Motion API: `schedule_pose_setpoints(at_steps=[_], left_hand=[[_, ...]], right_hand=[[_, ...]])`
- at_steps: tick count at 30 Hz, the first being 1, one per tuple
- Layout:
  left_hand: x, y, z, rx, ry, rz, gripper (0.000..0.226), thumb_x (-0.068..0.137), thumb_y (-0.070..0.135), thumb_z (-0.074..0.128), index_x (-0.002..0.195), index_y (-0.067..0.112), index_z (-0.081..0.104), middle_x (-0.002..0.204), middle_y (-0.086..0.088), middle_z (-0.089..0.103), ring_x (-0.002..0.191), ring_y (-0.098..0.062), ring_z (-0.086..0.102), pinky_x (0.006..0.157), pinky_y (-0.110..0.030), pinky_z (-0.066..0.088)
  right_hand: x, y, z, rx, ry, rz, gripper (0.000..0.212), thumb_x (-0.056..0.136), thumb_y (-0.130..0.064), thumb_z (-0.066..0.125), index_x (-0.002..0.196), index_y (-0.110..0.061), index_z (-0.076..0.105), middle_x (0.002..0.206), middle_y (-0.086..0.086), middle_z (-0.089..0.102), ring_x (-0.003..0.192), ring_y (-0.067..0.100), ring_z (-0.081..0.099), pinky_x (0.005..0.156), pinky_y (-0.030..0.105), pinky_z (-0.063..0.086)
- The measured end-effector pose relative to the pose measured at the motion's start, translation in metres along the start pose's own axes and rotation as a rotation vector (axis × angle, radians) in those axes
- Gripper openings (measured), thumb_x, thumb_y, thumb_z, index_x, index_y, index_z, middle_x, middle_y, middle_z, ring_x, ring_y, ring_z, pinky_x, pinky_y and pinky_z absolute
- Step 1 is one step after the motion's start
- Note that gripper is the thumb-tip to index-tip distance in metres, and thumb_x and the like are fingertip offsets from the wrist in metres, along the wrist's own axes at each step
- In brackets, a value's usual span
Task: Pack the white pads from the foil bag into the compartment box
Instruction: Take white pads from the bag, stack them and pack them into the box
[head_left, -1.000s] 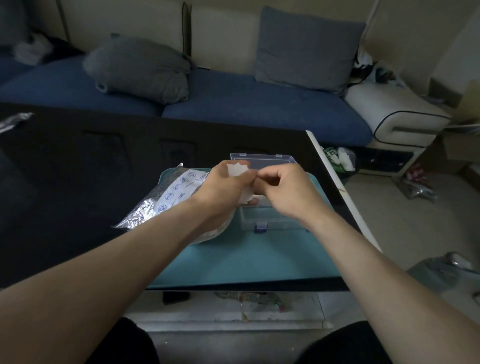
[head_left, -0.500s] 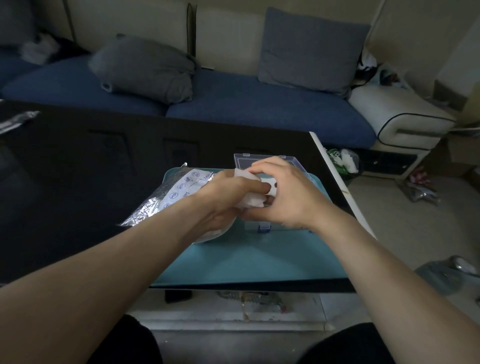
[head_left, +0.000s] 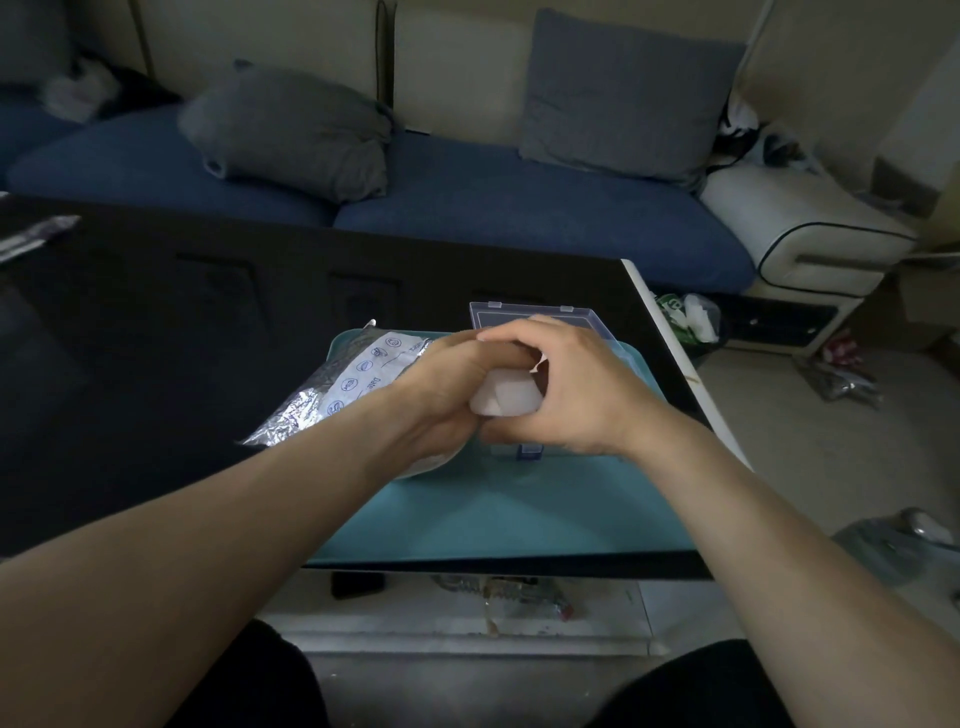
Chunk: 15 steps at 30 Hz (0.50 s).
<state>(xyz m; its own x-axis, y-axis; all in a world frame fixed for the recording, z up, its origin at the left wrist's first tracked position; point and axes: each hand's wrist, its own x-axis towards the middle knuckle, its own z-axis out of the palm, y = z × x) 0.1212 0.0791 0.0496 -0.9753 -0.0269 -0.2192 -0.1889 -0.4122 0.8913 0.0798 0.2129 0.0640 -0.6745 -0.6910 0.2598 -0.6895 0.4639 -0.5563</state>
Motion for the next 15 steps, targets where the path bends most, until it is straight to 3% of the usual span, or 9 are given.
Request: schedule_pose_setpoints(at_steps=[2, 5, 8, 10, 12, 15], left_hand=[[-0.001, -0.0005, 0.0005, 0.025, -0.005, 0.017, 0.026, 0.085, -0.007, 0.06, 0.111, -0.006, 0.065, 0.095, -0.022, 0.067, 0.087, -0.031, 0.069, 0.075, -0.037, 0.056], [-0.0002, -0.0029, 0.0023, 0.128, 0.075, 0.036, 0.039, 0.077, -0.01, 0.069, 0.115, -0.01, 0.061, 0.097, -0.024, 0.067, 0.09, -0.036, 0.069, 0.082, -0.047, 0.056], [-0.0014, -0.0032, 0.005, 0.16, 0.056, -0.003, 0.081, 0.055, 0.001, 0.081, 0.13, -0.003, 0.053, 0.112, -0.025, 0.067, 0.102, -0.039, 0.068, 0.082, -0.046, 0.057], [-0.0005, -0.0038, 0.005, 0.138, 0.03, -0.043, 0.053, 0.067, -0.006, 0.074, 0.118, -0.007, 0.06, 0.1, -0.022, 0.068, 0.094, -0.036, 0.069, 0.071, -0.039, 0.056], [-0.0007, -0.0022, 0.0039, 0.087, -0.013, -0.093, 0.023, 0.079, -0.012, 0.065, 0.099, 0.0, 0.065, 0.085, -0.016, 0.068, 0.078, -0.027, 0.069, 0.063, -0.032, 0.055], [-0.0002, -0.0012, 0.0017, 0.058, -0.065, -0.122, 0.015, 0.085, -0.005, 0.065, 0.094, 0.006, 0.068, 0.085, -0.011, 0.07, 0.073, -0.02, 0.069, 0.061, -0.029, 0.057]], right_hand=[[0.0003, 0.0017, -0.0022, -0.013, -0.07, 0.027, 0.091, 0.052, -0.032, 0.099, 0.133, -0.031, 0.059, 0.122, -0.007, 0.054, 0.108, 0.004, 0.056, 0.089, 0.014, 0.046], [-0.0003, 0.0021, -0.0009, -0.089, -0.168, 0.087, 0.104, 0.051, -0.035, 0.099, 0.142, -0.034, 0.049, 0.123, -0.006, 0.044, 0.112, 0.012, 0.053, 0.094, 0.031, 0.051], [0.0005, 0.0027, 0.003, -0.177, -0.149, 0.113, 0.078, 0.055, -0.034, 0.094, 0.126, -0.031, 0.062, 0.112, -0.004, 0.045, 0.095, 0.012, 0.054, 0.084, 0.036, 0.053], [-0.0008, 0.0029, 0.003, -0.122, -0.094, 0.119, 0.064, 0.055, -0.032, 0.094, 0.114, -0.029, 0.068, 0.107, -0.005, 0.049, 0.089, 0.008, 0.056, 0.081, 0.031, 0.051], [-0.0017, 0.0036, 0.0012, -0.068, -0.053, 0.134, 0.066, 0.055, -0.031, 0.095, 0.115, -0.027, 0.068, 0.112, -0.004, 0.051, 0.094, 0.008, 0.057, 0.085, 0.024, 0.048], [-0.0021, 0.0057, -0.001, -0.013, -0.051, 0.187, 0.068, 0.054, -0.035, 0.097, 0.115, -0.03, 0.068, 0.116, -0.005, 0.054, 0.1, 0.009, 0.06, 0.089, 0.024, 0.049]])
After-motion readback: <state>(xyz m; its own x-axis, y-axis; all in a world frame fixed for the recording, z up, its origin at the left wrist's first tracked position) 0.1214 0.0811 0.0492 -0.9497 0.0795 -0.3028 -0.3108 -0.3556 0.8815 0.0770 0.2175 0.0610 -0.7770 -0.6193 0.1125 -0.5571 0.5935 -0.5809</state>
